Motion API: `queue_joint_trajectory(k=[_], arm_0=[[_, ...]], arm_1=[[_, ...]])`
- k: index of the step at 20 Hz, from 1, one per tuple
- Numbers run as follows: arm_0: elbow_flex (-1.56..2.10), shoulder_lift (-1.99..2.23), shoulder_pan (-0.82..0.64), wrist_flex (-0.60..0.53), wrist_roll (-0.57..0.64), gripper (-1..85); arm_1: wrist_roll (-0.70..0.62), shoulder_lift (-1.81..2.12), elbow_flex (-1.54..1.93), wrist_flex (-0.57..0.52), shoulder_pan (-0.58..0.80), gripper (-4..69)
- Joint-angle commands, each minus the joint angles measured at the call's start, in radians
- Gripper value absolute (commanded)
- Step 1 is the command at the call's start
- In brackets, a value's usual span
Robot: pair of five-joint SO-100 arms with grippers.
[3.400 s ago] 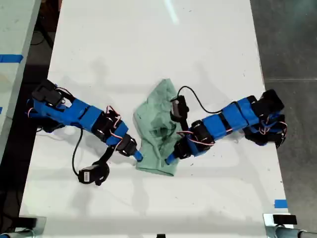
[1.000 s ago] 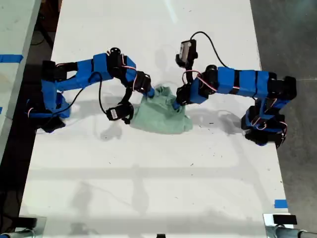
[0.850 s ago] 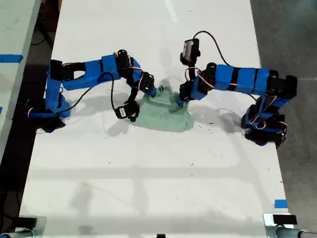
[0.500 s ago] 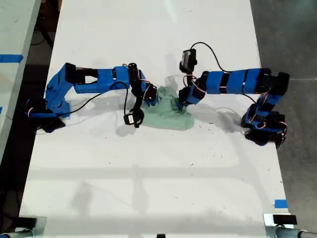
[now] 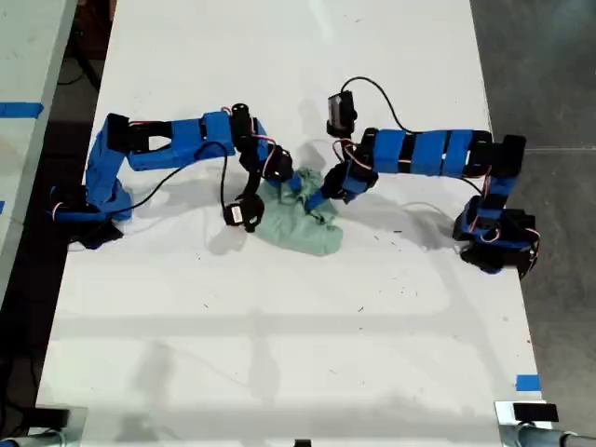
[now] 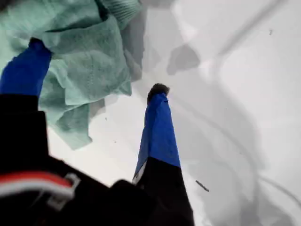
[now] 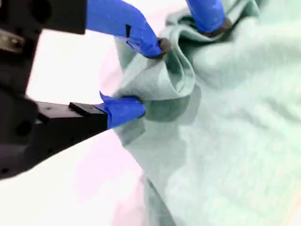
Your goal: Fold t shirt
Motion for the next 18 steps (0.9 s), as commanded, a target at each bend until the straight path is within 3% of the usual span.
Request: queue_joint_trajectory(k=[1, 8, 10, 12, 14, 18], arm_0=[[-0.028, 0.236, 0.02, 0.014, 0.017, 14.0], [0.008, 0.707, -0.002, 0.138, 0.023, 9.8], [0.071, 0.891, -0.006, 0.164, 0.008, 1.2], [0.164, 1.1, 0.021, 0.161, -0.023, -0.1], [0.353, 1.324, 0.081, 0.109, -0.06, -0.1], [1.118, 1.904, 0.183, -0.167, -0.187, -0.2]], arm_1=[[-0.006, 0.16, -0.144, 0.121, -0.028, 37.6], [0.026, 0.595, -0.167, 0.314, -0.071, 30.7], [0.058, 0.79, -0.091, 0.348, -0.092, 16.7], [0.089, 1.042, 0.046, 0.344, -0.118, 5.1], [0.126, 1.299, 0.206, 0.347, -0.137, 2.3], [0.189, 1.763, 0.591, 0.354, -0.155, 2.3]])
